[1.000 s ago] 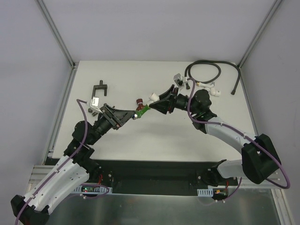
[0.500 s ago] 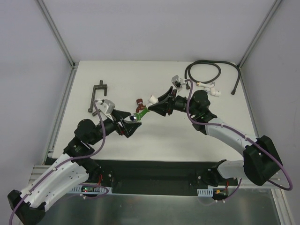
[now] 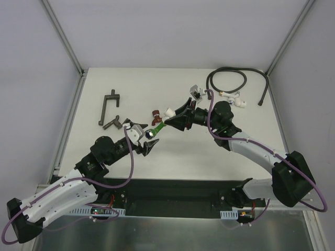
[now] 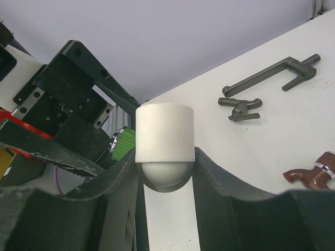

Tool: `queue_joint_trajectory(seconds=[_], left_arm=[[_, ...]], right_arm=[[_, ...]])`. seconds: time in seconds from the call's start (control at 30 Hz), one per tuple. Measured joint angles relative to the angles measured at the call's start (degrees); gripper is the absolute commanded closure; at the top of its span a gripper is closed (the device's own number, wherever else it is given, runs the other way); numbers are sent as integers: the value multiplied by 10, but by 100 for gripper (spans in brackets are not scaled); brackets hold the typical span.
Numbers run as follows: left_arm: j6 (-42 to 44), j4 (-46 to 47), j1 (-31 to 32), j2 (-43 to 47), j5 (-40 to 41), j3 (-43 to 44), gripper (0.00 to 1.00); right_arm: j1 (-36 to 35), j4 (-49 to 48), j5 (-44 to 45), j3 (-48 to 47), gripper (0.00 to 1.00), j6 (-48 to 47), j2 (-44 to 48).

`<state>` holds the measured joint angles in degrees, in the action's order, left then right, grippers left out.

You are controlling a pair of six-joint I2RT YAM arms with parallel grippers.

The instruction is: Install the water faucets

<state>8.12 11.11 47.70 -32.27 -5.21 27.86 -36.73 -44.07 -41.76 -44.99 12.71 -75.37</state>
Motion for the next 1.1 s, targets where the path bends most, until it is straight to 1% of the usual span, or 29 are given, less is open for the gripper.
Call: queue_joint_trajectory(seconds=[0.17, 0.33, 0.37, 0.43, 0.47, 0.53, 0.57, 0.6, 0.67, 0.7, 0.8, 0.83, 0.97, 1.1], left_arm=[[61, 7, 20, -13, 56, -7, 33], [97, 17, 38, -38, 91, -7, 38], [103, 21, 41, -43, 97, -7, 42], [114, 27, 47, -52, 107, -7, 46], [122, 32, 51, -57, 114, -7, 51], [130, 37, 61, -63, 124, -7, 57], [137, 39, 67, -66, 131, -7, 62], [142, 42, 72, -69, 137, -7, 71], [158, 47, 88, -75, 158, -7, 78], [166, 50, 95, -78, 170, -7, 87], [192, 59, 120, -90, 213, -7, 98], [201, 62, 128, -95, 229, -7, 100], [246, 79, 171, -127, 298, -7, 100], [305, 116, 217, -176, 373, -7, 100]], right_arm=[[-3, 0, 0, 0, 98, 0, 0], [-6, 1, 0, -1, 98, 0, 0], [-7, 1, 0, -2, 98, 0, 0], [-8, 3, 0, -3, 98, 0, 0], [-8, 3, 0, -4, 98, 0, 0], [-10, 3, 0, -6, 98, 1, -1], [-10, 3, 1, -7, 98, 3, -2], [-11, 4, 3, -9, 98, 6, -3], [-12, 15, 9, -16, 98, 14, -6], [-12, 19, 12, -19, 98, 19, -9], [-12, 40, 26, -31, 98, 42, -19], [-12, 48, 31, -34, 98, 50, -21], [-14, 87, 57, -42, 98, 75, -26], [-18, 134, 88, -52, 98, 95, -27]])
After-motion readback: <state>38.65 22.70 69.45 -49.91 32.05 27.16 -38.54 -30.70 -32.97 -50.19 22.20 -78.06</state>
